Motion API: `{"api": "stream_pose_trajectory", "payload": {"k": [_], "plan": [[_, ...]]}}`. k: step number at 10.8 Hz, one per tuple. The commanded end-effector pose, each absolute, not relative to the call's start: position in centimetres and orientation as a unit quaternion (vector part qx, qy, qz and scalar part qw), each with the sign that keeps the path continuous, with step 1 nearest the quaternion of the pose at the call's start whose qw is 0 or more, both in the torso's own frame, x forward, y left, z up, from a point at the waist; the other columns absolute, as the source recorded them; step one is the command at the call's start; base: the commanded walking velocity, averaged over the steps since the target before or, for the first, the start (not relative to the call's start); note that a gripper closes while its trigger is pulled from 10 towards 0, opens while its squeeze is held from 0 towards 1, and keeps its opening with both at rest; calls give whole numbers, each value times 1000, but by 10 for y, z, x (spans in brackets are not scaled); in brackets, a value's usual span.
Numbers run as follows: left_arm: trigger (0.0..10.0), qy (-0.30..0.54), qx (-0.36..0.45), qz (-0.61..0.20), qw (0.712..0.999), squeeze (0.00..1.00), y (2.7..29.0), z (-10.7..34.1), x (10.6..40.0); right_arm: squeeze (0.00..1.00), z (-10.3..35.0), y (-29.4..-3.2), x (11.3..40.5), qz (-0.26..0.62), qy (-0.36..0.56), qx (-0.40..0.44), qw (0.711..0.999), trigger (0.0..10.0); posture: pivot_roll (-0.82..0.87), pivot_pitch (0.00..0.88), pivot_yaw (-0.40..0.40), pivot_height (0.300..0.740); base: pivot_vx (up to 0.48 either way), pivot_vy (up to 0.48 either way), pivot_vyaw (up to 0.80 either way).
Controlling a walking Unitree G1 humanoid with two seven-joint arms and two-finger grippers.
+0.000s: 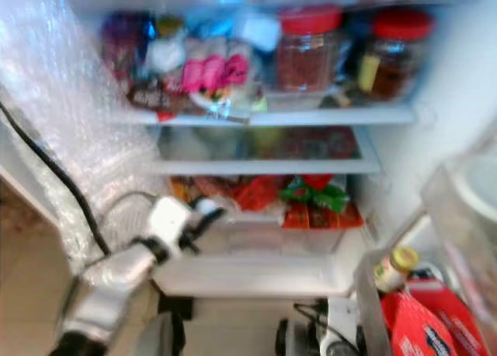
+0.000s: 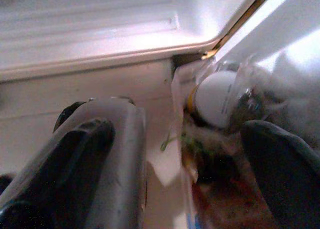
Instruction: Restocking fridge
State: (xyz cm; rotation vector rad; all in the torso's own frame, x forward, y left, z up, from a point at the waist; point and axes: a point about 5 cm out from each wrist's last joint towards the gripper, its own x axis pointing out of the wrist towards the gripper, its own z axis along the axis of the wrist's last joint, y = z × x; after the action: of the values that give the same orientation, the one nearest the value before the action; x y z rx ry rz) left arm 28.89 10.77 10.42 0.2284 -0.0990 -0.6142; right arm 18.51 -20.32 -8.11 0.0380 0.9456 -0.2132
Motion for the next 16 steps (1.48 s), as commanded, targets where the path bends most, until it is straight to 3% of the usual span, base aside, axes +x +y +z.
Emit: {"api": "stream_pose_trajectory", "payload": {"k": [1,5,7,8,10,13,16], "plan": [[10000,-98,120,-310,938,0,96,125,293,0,-95,-193,161,-95,503,33,858,10000,-17,75,41,586,0,0,0],[10000,-196,149,-310,918,0,81,162,299,0,-94,-194,162,-95,502,31,859,10000,-20,78,36,586,0,0,0],[10000,-198,150,-308,918,0,81,163,299,0,-94,-194,162,-95,502,31,859,10000,-20,78,36,586,0,0,0],[10000,-220,180,-282,916,0,75,167,317,0,-94,-194,162,-96,499,33,861,10000,-31,83,31,586,0,0,0],[10000,-230,187,-270,916,0,74,169,324,0,-94,-194,162,-97,499,34,861,10000,-35,84,30,586,0,0,0],[10000,-193,216,-178,941,0,112,152,349,0,-95,-194,160,-101,498,37,860,10000,-52,95,30,586,0,0,0],[10000,-139,154,-126,970,0,136,126,347,0,-94,-194,160,-100,495,42,862,10000,-50,99,23,586,0,0,0]]}}
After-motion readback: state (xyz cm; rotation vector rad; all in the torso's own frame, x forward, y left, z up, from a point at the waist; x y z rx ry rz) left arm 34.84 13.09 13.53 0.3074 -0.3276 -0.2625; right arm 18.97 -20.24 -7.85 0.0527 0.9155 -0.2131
